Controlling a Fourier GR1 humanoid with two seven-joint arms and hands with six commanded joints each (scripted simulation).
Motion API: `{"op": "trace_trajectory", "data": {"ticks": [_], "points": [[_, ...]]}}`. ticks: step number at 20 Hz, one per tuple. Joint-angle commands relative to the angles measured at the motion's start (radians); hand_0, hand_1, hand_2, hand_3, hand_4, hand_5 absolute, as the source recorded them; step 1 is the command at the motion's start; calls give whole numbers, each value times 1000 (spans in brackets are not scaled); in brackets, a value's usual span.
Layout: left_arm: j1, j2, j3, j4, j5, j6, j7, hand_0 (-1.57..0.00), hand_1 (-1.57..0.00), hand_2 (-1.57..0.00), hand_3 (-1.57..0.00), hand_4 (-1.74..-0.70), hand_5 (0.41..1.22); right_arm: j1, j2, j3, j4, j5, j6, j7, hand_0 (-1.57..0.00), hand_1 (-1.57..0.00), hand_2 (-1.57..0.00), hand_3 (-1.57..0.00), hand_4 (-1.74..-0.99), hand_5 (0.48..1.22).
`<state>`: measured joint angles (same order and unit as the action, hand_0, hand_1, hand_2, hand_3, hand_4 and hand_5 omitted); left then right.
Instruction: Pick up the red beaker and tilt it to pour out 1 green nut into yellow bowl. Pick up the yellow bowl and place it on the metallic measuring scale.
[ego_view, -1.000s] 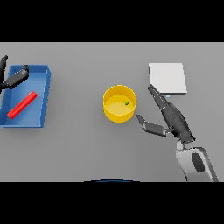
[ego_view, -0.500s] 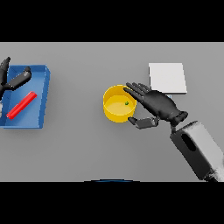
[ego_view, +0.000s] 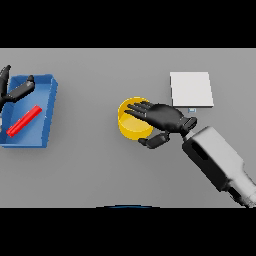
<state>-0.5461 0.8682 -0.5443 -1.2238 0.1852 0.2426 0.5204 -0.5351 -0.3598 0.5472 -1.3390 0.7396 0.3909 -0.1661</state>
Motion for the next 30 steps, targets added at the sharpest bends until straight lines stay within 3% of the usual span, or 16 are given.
{"op": "trace_trajectory", "data": {"ticks": [1,10,15,17,19,21,23,24,27,30], "points": [[-10,-4,0,4,1,-6,3,1,1,1,1,-795,725,-9,14,7,29,5,-1,5,1,1,1,1,-1244,685],[0,9,2,-12,3,-6,-7,1,1,1,1,-799,738,-93,35,63,163,41,57,-2,1,1,1,1,-1303,674],[-15,6,5,14,0,-13,-6,1,1,1,1,-793,729,-112,50,93,175,55,95,19,1,1,-4,-11,-1308,729],[-16,5,2,4,0,-15,-13,1,1,1,1,-792,725,-113,61,103,175,66,97,42,-16,-40,-68,-94,-1339,784],[-5,8,6,-11,5,-5,-12,1,1,1,1,-793,722,-116,54,119,187,89,81,32,-258,-236,-233,-249,-1387,900],[-4,8,6,-9,3,-3,-14,1,1,1,1,-795,725,-115,47,120,185,80,100,19,-721,-664,-624,-472,-1488,1016],[3,23,12,-26,13,-9,-9,1,1,1,1,-800,727,-123,41,125,184,64,142,18,-1027,-991,-965,-691,-1571,1090],[4,29,12,-20,7,-7,-8,1,1,1,1,-799,728,-130,38,121,183,54,167,19,-1136,-1107,-1086,-867,-1604,1116],[-1,12,8,-7,8,-9,-10,1,1,1,1,-800,726,-125,30,124,172,40,172,19,-1348,-1333,-1283,-1092,-1667,1167],[-6,20,15,-13,12,-8,-10,1,1,1,1,-804,726,-122,24,123,156,34,171,25,-1457,-1449,-1387,-1170,-1703,1193]]}}
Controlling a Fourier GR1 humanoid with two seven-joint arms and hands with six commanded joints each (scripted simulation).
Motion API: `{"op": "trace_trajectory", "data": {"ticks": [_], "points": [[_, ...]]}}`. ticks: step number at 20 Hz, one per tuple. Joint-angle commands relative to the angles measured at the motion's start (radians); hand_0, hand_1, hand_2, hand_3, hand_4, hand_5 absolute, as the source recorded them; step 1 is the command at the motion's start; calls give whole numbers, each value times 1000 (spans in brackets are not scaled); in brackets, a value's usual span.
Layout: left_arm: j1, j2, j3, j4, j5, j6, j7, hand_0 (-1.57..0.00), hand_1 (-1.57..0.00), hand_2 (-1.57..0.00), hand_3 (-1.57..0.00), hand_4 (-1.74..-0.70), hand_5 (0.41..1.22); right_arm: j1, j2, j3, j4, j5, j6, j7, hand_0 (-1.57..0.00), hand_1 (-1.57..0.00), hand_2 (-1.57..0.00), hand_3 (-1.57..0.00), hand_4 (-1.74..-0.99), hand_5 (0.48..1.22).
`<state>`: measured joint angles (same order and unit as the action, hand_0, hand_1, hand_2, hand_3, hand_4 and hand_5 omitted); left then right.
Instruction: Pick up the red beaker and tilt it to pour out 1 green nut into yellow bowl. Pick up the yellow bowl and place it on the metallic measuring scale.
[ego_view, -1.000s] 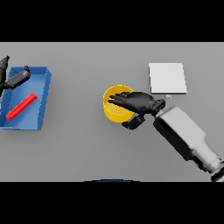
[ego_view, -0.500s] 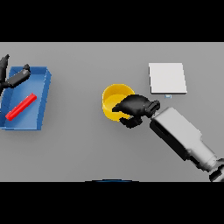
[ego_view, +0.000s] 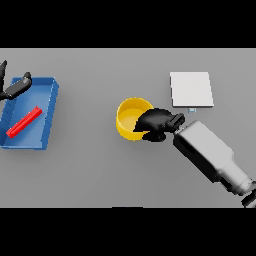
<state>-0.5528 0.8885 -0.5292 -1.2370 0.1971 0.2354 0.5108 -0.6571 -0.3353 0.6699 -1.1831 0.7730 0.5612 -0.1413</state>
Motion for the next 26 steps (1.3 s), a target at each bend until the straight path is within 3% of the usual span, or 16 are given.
{"op": "trace_trajectory", "data": {"ticks": [1,5,8,13,17,21,26], "points": [[5,9,4,-9,6,-2,2,1,1,1,1,-806,724,4,-9,-4,-13,-7,9,2,-1480,-1474,-1424,-1176,-1711,1199],[17,6,-8,-21,-6,11,9,1,1,1,1,-801,724,-4,-38,-29,-68,-34,30,24,-1534,-1531,-1490,-1192,-1729,1212],[10,9,-11,-27,-10,9,20,1,1,1,1,-798,721,-22,-72,-52,-134,-55,71,50,-1552,-1551,-1506,-1377,-1731,1216],[13,16,-4,-29,-2,3,10,1,1,1,1,-803,723,-42,-123,-111,-226,-86,127,131,-1565,-1564,-1550,-1286,-1723,1219],[14,11,-9,-25,-11,8,0,1,1,1,1,-799,723,-39,-158,-135,-270,-105,150,140,-1568,-1568,-1562,-1243,-1719,1220],[17,19,-2,-47,-4,14,8,1,1,1,1,-811,741,-90,-215,-167,-212,-82,99,95,-1570,-1570,-1567,-1325,-1720,1221],[8,17,-13,-61,-15,22,56,1,1,1,1,-806,739,-116,-250,-214,-93,-75,32,93,-1571,-1571,-1570,-1226,-1720,1221]]}}
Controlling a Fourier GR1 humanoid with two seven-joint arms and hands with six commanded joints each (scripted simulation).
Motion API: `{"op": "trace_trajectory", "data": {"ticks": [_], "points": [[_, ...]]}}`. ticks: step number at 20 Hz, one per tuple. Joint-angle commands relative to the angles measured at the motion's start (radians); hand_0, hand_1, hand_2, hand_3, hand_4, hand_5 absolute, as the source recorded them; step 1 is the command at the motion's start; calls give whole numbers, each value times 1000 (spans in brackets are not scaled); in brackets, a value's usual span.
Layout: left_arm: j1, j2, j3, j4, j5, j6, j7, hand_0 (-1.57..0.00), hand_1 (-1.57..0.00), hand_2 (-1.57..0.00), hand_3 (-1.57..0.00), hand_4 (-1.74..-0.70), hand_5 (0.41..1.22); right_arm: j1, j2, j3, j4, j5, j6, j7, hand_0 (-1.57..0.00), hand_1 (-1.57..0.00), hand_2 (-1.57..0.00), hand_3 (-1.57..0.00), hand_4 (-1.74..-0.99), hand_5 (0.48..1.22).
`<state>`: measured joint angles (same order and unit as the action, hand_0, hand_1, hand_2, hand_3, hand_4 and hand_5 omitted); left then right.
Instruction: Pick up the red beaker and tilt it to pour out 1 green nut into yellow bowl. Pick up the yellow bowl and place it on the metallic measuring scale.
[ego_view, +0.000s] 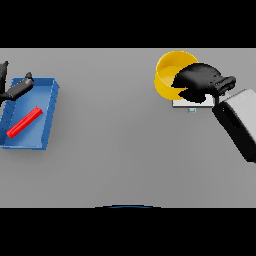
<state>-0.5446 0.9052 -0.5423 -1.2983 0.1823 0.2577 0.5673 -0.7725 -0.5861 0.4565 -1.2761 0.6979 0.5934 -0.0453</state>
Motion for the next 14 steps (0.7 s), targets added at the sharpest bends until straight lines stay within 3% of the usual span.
{"op": "trace_trajectory", "data": {"ticks": [1,7,9,14], "points": [[9,8,3,-15,5,3,9,1,1,1,1,-811,743,-8,2,-9,42,-1,-12,-9,-1571,-1571,-1570,-1220,-1720,1221],[25,35,12,-36,11,2,23,1,1,1,1,-829,774,-28,-12,-33,237,21,-105,-64,-1571,-1571,-1571,-1168,-1720,1221],[28,35,7,-39,10,3,38,1,1,1,1,-823,765,-57,2,-38,308,22,-125,-53,-1571,-1571,-1571,-1211,-1722,1221],[30,41,5,-48,14,1,42,1,1,1,1,-811,753,-76,27,-23,462,34,-214,-96,-1571,-1567,-1571,-1390,-1724,1221]]}}
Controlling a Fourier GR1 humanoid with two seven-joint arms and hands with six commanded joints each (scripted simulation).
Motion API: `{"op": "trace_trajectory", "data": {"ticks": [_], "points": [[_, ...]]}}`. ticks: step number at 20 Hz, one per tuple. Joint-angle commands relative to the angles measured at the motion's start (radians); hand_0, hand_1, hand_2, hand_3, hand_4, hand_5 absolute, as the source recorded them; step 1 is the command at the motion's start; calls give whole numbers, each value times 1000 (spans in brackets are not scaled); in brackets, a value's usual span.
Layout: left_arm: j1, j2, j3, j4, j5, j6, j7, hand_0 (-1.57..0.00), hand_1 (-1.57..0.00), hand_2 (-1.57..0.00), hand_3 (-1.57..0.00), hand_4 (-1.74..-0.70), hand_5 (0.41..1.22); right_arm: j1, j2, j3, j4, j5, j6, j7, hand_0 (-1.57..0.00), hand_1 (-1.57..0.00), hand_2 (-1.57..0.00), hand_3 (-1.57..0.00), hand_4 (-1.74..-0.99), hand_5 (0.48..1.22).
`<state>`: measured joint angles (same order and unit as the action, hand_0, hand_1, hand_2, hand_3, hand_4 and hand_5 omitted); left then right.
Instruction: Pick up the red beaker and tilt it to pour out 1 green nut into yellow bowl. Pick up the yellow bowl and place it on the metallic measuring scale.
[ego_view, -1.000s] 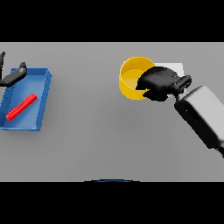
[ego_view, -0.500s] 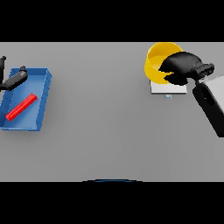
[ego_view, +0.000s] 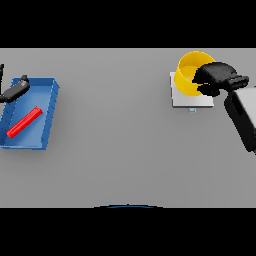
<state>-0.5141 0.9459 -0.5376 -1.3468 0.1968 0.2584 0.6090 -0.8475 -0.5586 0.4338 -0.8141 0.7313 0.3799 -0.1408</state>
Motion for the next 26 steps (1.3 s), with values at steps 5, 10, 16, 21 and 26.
{"op": "trace_trajectory", "data": {"ticks": [5,10,16,21,26], "points": [[-21,-9,4,24,0,-6,-8,1,1,1,1,-796,729,-20,40,11,114,11,-57,-14,-1571,-1499,-1565,-1500,-1727,1221],[-26,-14,-2,27,-4,-10,-5,1,1,1,1,-809,734,-34,48,16,172,5,-84,-41,-1527,-1401,-1569,-1320,-1725,1221],[-32,-32,-8,52,-8,-10,-6,1,1,1,1,-812,745,-64,60,0,218,-18,-34,-21,-780,-692,-810,-711,-1470,928],[-43,-44,-8,74,-11,-15,-16,1,1,1,1,-810,739,-66,61,11,252,-9,-28,-61,-255,-226,-390,-541,-1385,780],[-45,-39,-1,69,-5,-14,-11,1,1,1,1,-816,733,-99,82,26,311,14,-35,-85,-83,-73,-173,-387,-1325,737]]}}
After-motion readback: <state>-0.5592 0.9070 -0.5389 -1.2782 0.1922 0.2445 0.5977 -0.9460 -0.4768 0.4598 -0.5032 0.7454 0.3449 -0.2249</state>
